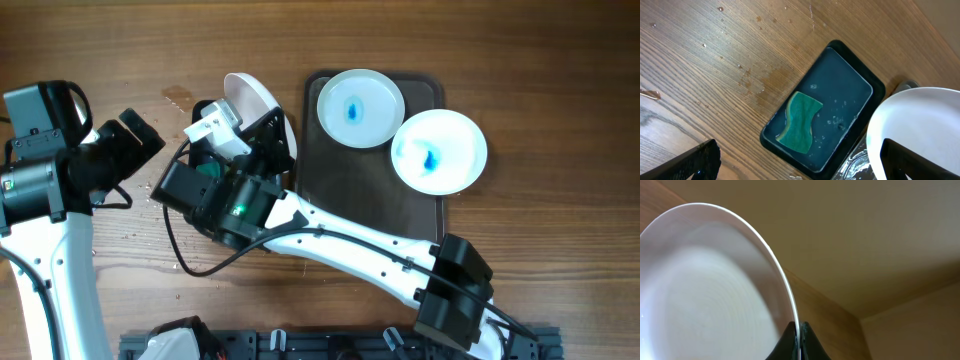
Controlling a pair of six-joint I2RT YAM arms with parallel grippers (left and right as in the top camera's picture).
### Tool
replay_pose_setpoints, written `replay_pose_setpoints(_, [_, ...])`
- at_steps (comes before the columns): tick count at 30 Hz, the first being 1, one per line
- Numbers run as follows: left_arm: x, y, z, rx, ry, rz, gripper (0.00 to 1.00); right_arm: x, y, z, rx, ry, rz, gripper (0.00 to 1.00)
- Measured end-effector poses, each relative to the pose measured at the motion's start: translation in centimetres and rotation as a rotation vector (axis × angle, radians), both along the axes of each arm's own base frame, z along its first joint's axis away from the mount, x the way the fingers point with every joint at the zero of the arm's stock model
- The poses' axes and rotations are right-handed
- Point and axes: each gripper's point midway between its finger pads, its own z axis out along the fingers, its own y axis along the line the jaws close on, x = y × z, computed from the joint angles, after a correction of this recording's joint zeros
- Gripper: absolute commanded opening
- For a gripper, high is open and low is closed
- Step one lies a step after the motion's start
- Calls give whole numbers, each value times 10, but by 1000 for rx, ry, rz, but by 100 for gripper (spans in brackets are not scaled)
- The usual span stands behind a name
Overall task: Clean dirty plates on tray and stack at the side
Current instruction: 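Lift the scrubbed plate with right gripper and hold it over the water tray, then carry the plate right and set it on the table beside the brown tray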
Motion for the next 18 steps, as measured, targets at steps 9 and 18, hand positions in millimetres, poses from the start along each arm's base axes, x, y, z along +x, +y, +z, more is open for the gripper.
replay_pose_setpoints(9, [0, 0, 0, 0, 0, 0, 100, 1, 3, 1, 5, 0, 7, 4])
replay_pose_setpoints(18, [0, 0, 0, -1, 2, 0, 100, 60, -50, -92, 715, 838, 68, 4])
